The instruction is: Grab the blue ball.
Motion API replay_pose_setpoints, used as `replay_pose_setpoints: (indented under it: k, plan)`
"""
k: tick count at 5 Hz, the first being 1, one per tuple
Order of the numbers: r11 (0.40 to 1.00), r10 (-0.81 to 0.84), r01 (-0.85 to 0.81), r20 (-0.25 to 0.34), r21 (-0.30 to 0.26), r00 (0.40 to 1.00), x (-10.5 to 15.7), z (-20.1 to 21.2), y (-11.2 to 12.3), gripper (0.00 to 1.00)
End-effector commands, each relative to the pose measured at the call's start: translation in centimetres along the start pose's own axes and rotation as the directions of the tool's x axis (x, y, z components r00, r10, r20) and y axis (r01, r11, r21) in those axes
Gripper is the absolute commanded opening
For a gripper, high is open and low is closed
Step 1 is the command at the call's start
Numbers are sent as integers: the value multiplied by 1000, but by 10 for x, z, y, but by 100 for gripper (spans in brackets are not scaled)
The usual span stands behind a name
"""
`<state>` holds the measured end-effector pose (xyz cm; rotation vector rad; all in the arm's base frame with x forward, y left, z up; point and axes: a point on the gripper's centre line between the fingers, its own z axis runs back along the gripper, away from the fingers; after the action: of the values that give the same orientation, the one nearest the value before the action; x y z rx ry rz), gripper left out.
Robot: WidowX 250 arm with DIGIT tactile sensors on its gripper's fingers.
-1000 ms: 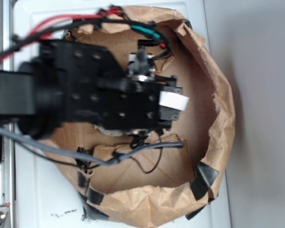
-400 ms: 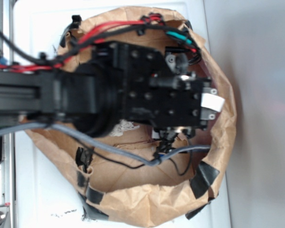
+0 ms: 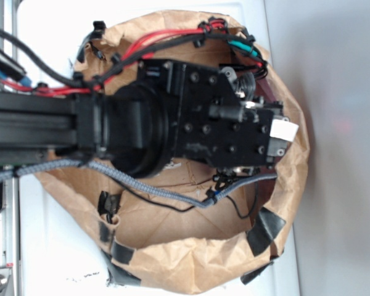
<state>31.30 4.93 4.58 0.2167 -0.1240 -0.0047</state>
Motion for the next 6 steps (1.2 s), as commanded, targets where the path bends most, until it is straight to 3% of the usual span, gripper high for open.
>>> replay_pose_setpoints:
  k: [1,4,6]
  plan:
    - [1000,29,-29,88,6,996,7,26,16,100]
    - [999,29,-25,72,-48,997,-3,36,23,100]
    - [998,-27,30,46,-51,999,-13,18,-3,100]
